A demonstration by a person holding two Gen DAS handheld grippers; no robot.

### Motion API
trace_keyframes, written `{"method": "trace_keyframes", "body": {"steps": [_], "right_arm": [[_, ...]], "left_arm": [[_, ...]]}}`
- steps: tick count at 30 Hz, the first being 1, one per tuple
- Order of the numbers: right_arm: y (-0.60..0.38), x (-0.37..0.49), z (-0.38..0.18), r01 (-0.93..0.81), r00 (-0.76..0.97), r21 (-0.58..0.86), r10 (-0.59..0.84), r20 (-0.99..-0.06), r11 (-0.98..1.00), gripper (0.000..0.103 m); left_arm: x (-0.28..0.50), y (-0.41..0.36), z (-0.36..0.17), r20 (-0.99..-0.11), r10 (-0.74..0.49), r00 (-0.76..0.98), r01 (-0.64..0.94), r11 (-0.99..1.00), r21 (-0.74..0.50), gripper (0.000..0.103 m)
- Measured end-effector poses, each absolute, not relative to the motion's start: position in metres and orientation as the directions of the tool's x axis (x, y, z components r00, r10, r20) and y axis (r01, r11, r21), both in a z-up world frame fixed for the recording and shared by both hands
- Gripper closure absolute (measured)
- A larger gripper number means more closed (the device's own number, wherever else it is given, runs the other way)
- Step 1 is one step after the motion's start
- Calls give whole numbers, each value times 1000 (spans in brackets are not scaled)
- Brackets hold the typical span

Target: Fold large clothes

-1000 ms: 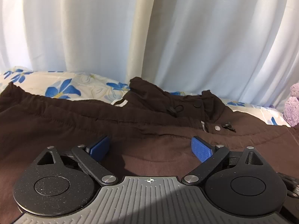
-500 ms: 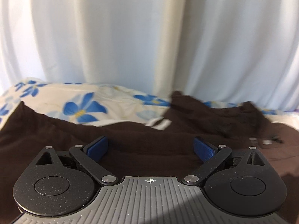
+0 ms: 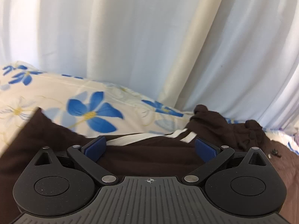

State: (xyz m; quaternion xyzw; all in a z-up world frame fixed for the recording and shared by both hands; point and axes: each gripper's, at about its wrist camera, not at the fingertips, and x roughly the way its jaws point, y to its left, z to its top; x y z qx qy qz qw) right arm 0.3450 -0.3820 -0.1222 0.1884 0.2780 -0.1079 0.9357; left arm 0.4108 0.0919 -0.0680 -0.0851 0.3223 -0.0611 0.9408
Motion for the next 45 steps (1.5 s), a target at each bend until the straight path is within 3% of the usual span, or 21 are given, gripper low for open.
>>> {"method": "trace_keyframes", "body": {"steps": [4,8,14,16,19,25,29,32,35,41,43,45], "right_arm": [[-377,346,-121,309,818,265,-113,-563,914,103],[-375,348,-121,311,813,248,-122,-569,918,103],[-346,356,-110,332,762,37,-245,-600,943,103],[-327,344,-97,337,764,-11,-281,-581,941,95],[-299,303,-75,243,837,98,-157,-523,965,92],[-211,253,-66,45,809,235,103,-579,971,92],[-165,251,-73,-67,782,231,195,-592,971,92],[-151,253,-75,-99,769,235,224,-599,967,92],[-147,253,-74,-105,763,228,225,-605,968,92],[-148,251,-74,-97,759,226,219,-614,969,92],[-145,252,-75,-103,758,207,212,-618,973,92],[-141,255,-77,-109,752,177,197,-629,978,92]], "left_arm": [[392,117,-61,-580,-107,808,51,992,-112,0],[394,140,-74,-559,-176,810,36,967,-253,0],[361,160,-44,-605,-222,764,53,957,-284,0],[329,181,-36,-612,-237,755,39,947,-319,0],[281,216,-37,-631,-259,732,-22,915,-402,0],[242,240,-66,-676,-340,654,-89,853,-514,0],[241,245,-74,-655,-420,627,-100,791,-603,18],[245,249,-77,-634,-452,627,-105,757,-644,18],[250,249,-81,-614,-521,592,-107,705,-701,36],[259,238,-86,-595,-573,563,-77,680,-729,38],[260,238,-83,-579,-594,559,-65,664,-745,46],[259,241,-79,-541,-628,560,-52,625,-779,61]]}}
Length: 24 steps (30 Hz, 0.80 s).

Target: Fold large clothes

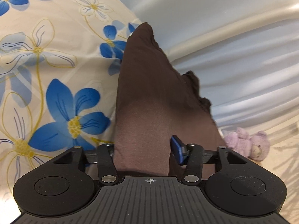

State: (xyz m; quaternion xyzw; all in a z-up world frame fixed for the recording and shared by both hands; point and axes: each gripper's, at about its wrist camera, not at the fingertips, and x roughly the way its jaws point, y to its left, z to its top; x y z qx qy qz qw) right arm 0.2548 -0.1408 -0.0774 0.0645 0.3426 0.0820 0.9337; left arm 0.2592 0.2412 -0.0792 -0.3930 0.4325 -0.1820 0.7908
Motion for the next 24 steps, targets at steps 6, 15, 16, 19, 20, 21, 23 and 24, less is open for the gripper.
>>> {"method": "trace_keyframes", "body": {"steps": [6,15,16,19,20,21,23,24], "right_arm": [[-136,260,-84,-107,734,153,182,-655,982,94],[-153,270,-105,-66,714,288,247,-655,955,97],[-160,272,-104,-47,704,338,271,-656,940,97],[-175,274,-109,-29,698,434,329,-636,901,103],[-180,273,-110,-21,697,459,342,-630,888,103],[-186,273,-112,-16,696,496,366,-617,868,103],[-197,271,-114,-3,692,567,411,-593,823,103],[-202,269,-115,-1,694,597,431,-577,802,103]], "left_arm": [[260,234,-46,-486,-661,572,-1,592,-806,68],[261,165,26,-397,-737,547,163,558,-813,70],[263,148,32,-389,-752,533,194,556,-808,70],[274,94,34,-392,-794,465,268,548,-792,69],[279,74,28,-409,-800,439,291,557,-778,67],[283,56,19,-423,-808,410,305,558,-772,63],[292,27,-5,-448,-822,352,294,552,-781,60],[295,18,-18,-441,-831,338,292,538,-791,55]]}}
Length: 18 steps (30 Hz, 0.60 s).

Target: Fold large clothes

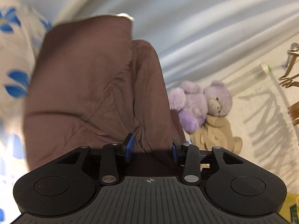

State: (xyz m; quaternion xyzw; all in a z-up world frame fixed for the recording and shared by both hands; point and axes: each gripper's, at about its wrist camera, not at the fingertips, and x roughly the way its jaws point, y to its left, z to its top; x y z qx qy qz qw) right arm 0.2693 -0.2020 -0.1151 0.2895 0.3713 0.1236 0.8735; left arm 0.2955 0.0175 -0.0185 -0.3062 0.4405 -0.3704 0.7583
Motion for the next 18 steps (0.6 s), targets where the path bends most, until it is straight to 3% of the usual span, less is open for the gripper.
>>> {"method": "trace_keyframes", "body": {"steps": [5,8,10,18], "right_arm": [[-230,260,-115,5,687,687,497,-531,727,103],[-256,261,-110,34,697,745,519,-495,666,89],[-263,262,-103,-6,686,782,571,-450,623,65],[-270,269,-87,13,699,775,549,-459,632,64]], "left_arm": [[289,9,-45,-401,-839,368,317,519,-794,53],[290,17,-47,-376,-851,367,301,491,-818,53],[291,19,-48,-374,-853,364,288,485,-826,53],[280,12,-39,-413,-824,388,342,545,-766,51]]}}
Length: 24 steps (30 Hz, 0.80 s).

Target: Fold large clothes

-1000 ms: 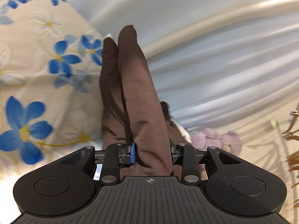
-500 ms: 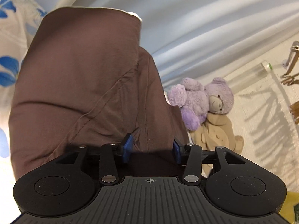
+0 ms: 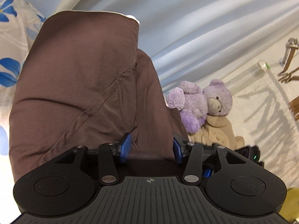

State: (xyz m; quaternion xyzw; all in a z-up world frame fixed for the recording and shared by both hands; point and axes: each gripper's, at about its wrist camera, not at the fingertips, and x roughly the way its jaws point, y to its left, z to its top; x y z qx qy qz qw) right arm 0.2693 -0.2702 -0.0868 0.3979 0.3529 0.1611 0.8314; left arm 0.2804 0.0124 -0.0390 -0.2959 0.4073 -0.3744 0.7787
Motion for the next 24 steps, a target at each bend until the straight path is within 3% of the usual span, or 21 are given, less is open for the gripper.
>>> {"method": "trace_keyframes", "body": {"steps": [10,11,13,17,18,19,22,24], "right_arm": [[-262,316,-68,-29,624,787,626,-467,616,63],[-263,319,-65,-34,623,788,630,-464,614,61],[-264,321,-62,-55,623,791,640,-449,609,46],[-241,332,-70,-71,532,749,660,-530,659,44],[-233,335,-72,-83,512,732,659,-551,676,45],[-229,336,-73,-92,502,725,661,-558,683,55],[-228,343,-82,-53,494,733,656,-571,678,71],[-231,339,-84,-53,502,729,649,-572,682,75]], "left_arm": [[280,4,-37,-435,-817,378,383,566,-730,50],[279,3,-37,-438,-815,379,388,570,-724,50],[279,1,-36,-441,-812,382,392,575,-719,50],[280,-3,-33,-452,-806,383,399,586,-705,49],[280,-3,-33,-454,-804,384,402,588,-702,49],[280,-3,-33,-457,-802,384,402,591,-699,49],[280,0,-31,-458,-805,376,398,587,-705,49],[282,6,-28,-461,-804,375,379,587,-716,49]]}}
